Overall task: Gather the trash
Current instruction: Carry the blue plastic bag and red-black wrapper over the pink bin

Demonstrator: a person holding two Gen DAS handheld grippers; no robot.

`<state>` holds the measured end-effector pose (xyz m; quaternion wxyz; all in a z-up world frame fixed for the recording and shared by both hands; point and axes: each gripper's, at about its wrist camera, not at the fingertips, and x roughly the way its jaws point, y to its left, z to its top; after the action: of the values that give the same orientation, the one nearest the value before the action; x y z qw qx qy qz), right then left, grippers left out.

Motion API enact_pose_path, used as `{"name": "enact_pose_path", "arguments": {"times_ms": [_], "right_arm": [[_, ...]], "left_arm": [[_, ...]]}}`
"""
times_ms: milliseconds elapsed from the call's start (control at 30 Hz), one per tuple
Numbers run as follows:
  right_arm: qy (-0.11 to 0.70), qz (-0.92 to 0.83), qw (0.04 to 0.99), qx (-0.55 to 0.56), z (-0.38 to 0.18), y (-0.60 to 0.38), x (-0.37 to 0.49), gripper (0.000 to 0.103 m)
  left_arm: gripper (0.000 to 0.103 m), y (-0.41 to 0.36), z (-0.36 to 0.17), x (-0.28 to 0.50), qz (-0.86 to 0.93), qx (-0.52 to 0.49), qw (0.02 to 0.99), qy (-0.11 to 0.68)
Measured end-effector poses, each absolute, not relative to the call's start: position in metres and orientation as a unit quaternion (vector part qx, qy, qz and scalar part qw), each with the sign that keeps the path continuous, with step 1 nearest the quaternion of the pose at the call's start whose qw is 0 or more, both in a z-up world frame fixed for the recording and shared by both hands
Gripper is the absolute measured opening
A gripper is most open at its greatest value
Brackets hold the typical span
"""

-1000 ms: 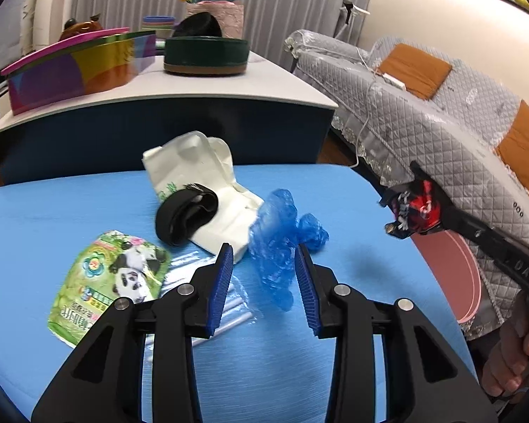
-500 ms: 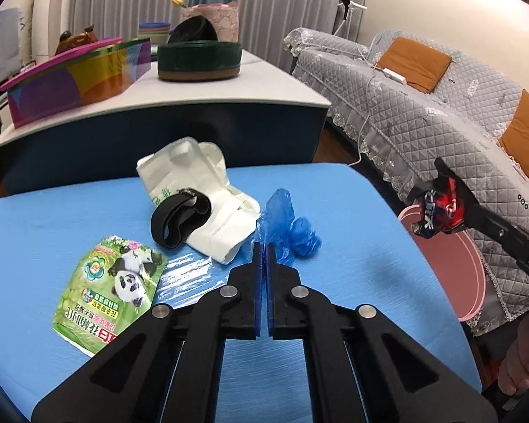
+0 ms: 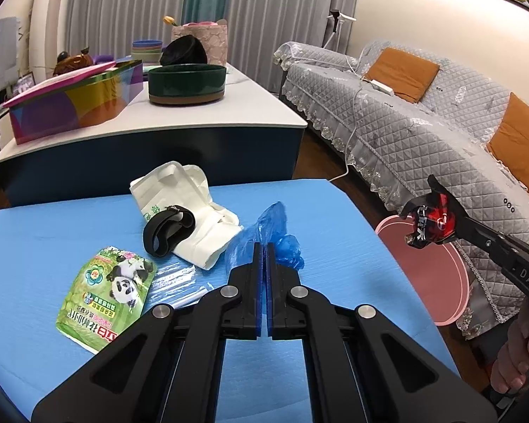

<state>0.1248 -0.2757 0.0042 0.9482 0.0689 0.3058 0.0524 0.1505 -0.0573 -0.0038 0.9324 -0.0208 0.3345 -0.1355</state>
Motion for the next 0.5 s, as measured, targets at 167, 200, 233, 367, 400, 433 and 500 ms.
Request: {"name": "enact_pose_path", "arguments": {"times_ms": [167, 200, 233, 367, 400, 433, 500], "right_arm": [[0.302, 0.044, 0.949, 0.072, 0.007, -0.286, 0.119, 0.002], [0.301, 0.043, 0.950, 0.073, 0.008, -0.288, 0.118, 0.002], [0.300, 0.042, 0.950, 0.074, 0.008, -0.289, 0.117, 0.002], [0.294, 0.036, 0.952, 0.073, 0.012, -0.296, 0.111, 0.002], [0.293, 0.035, 0.953, 0.074, 0.013, -0.298, 0.110, 0.002], [0.292, 0.034, 0.953, 0.076, 0.013, -0.300, 0.109, 0.002], [0.291, 0.032, 0.953, 0.078, 0.015, -0.304, 0.106, 0.002]], "left_arm": [[0.001, -0.060, 0.006, 0.142, -0.146, -0.022, 0.935, 0.323], [0.001, -0.061, 0.009, 0.139, -0.148, -0.023, 0.936, 0.319], [0.001, -0.062, 0.011, 0.137, -0.151, -0.023, 0.936, 0.316], [0.001, -0.064, 0.020, 0.128, -0.158, -0.023, 0.939, 0.306], [0.001, -0.065, 0.021, 0.125, -0.159, -0.024, 0.939, 0.304], [0.001, -0.065, 0.023, 0.122, -0.159, -0.026, 0.939, 0.303], [0.001, -0.065, 0.025, 0.119, -0.160, -0.029, 0.939, 0.303]]}}
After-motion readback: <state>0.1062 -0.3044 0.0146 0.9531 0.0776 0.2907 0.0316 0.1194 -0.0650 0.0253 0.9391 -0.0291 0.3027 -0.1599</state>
